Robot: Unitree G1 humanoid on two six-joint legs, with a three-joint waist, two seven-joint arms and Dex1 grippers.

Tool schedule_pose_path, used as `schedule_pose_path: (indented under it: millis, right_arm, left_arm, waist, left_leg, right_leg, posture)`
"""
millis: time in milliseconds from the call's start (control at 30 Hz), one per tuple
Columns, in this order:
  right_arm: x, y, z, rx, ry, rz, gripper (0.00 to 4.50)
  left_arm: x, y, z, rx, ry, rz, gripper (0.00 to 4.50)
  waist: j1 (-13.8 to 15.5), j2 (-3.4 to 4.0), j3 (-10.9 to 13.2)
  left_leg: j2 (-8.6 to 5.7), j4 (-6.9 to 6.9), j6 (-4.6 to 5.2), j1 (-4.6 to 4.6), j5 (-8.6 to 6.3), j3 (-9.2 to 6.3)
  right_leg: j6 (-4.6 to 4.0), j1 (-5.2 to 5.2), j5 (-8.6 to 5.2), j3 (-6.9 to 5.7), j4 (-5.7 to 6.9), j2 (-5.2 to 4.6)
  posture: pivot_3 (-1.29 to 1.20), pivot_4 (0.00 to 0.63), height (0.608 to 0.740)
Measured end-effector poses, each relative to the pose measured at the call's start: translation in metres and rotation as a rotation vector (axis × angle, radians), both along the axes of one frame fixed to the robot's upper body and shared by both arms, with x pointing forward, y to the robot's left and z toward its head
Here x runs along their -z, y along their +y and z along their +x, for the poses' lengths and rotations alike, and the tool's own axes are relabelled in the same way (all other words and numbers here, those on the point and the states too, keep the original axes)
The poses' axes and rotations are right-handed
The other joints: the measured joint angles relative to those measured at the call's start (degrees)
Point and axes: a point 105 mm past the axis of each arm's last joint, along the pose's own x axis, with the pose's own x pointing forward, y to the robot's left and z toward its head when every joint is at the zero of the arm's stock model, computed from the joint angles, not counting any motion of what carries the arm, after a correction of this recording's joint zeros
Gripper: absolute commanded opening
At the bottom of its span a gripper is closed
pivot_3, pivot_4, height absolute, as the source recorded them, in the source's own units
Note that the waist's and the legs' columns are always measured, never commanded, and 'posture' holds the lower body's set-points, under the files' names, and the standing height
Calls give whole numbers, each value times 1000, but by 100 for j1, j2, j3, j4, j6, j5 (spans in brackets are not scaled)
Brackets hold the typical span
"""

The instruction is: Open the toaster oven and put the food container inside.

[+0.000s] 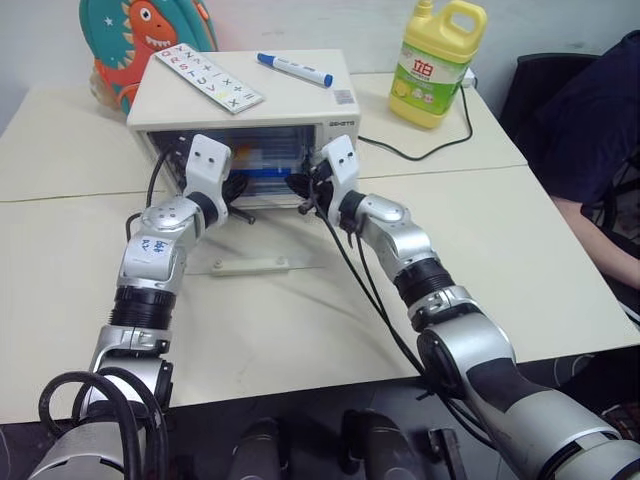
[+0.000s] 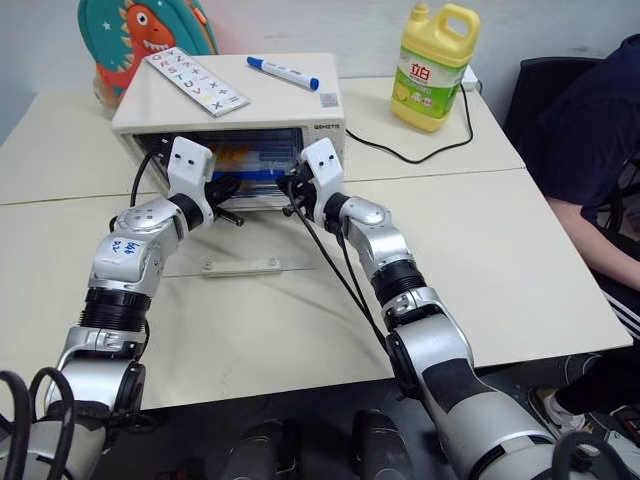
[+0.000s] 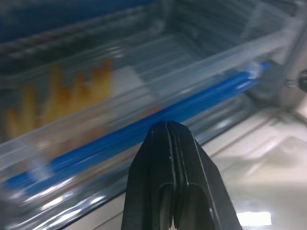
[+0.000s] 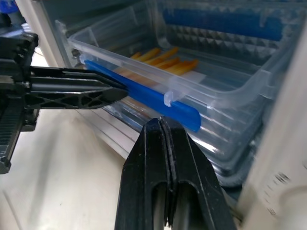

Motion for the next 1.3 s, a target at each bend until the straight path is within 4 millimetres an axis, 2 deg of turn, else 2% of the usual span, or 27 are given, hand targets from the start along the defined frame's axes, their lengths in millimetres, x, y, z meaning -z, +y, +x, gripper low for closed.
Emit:
schedule_pose_path:
  millis: [100, 167, 300, 400, 500, 533, 700, 767, 900, 967, 1033, 1133, 1200, 1300]
  right_arm:
    - [11, -26, -15, -24, 26, -14, 0]
    - [21, -46, -30, -40, 55, -37, 0]
    - [42, -81, -74, -84, 122, -129, 0]
    - [59, -89, -96, -99, 203, -146, 0]
    - [77, -88, -103, -82, 270, -156, 0]
    - [80, -85, -104, -83, 280, -158, 0]
    - [100, -65, -96, -70, 324, -132, 0]
    - [98, -57, -90, -71, 312, -105, 0]
    - [87, -36, -82, -100, 292, -45, 0]
    - [77, -32, -78, -113, 278, -25, 372]
    - [50, -35, -70, -134, 246, 4, 896]
    - [-27, -65, -63, -168, 92, 37, 1946]
    - [-65, -88, -76, -227, -15, 17, 2661]
    - [-74, -114, -87, -270, -34, -79, 3700]
  left_arm:
    - [6, 10, -25, 50, 38, -45, 610]
    - [7, 23, -44, 66, 63, -58, 1217]
    - [-10, 45, -100, 170, 72, 19, 2450]
    - [-24, 59, -137, 235, 99, 100, 3383]
    - [-42, 72, -157, 231, 87, 167, 4304]
    - [-47, 76, -161, 224, 83, 178, 4436]
    - [-60, 92, -174, 182, 76, 205, 4436]
    - [-62, 94, -174, 170, 71, 214, 4436]
    - [-64, 97, -172, 144, 60, 212, 4436]
    - [-64, 98, -172, 137, 59, 202, 4500]
    - [-63, 100, -173, 128, 59, 194, 4500]
    - [-58, 108, -174, 96, 76, 195, 4500]
    - [-54, 118, -174, 55, 93, 193, 4500]
    - [-60, 128, -176, 33, 74, 178, 4500]
  waist:
    - [-30, 0, 0]
    - [-44, 0, 0]
    - [-56, 0, 0]
    - [-58, 0, 0]
    - [-50, 1, 1]
    - [-48, 2, 1]
    - [-45, 2, 1]
    - [-55, 2, 1]
    - [-64, 2, 2]
    - [-68, 3, 2]
    - [-70, 7, 5]
    - [-38, 9, 7]
    - [18, 4, 4]
    - [54, 2, 2]
  left_leg:
    - [-1, 1, 0, -5, 0, -4]
    - [0, 3, 0, -6, -1, -8]
    - [0, -1, -5, -1, -2, -11]
    - [2, -10, -29, 17, -17, -13]
    - [1, -11, -53, 20, -28, -21]
    - [0, -11, -53, 21, -28, -22]
    - [0, -15, -55, 18, -29, -23]
    - [0, -13, -54, 18, -30, -23]
    - [2, -17, -41, 17, -20, -23]
    - [1, -17, -38, 16, -19, -22]
    - [-1, -13, -32, 4, -16, -18]
    - [-2, -10, -26, -15, -13, -20]
    - [2, -14, -28, -13, -18, -23]
    - [2, -11, -23, -14, -21, -16]
  right_leg:
    - [2, -4, -1, 4, 4, -7]
    - [2, -5, -2, 4, 6, -9]
    - [-3, -4, -5, 4, 0, -10]
    - [-16, 5, -13, 3, -26, -11]
    - [-24, 8, -16, -3, -22, -12]
    - [-24, 8, -16, -3, -22, -12]
    - [-27, 7, -18, -6, -26, -12]
    - [-27, 7, -18, -4, -25, -12]
    - [-29, 3, -20, -3, -19, -11]
    - [-29, 1, -20, -1, -19, -11]
    - [-29, -15, -19, 3, -8, -13]
    - [-30, -38, -20, 2, 5, -18]
    - [-40, -36, -28, -4, -1, -16]
    - [-42, -36, -30, -2, -7, -16]
  posture:
    - [0, 150, 740]
    - [0, 150, 740]
    - [0, 150, 740]
    - [0, 150, 740]
    - [0, 150, 740]
    - [0, 150, 740]
    - [0, 150, 740]
    - [0, 150, 740]
    - [0, 150, 740]
    - [0, 150, 740]
    - [0, 150, 740]
    - [0, 150, 740]
    - [0, 150, 740]
    - [0, 150, 740]
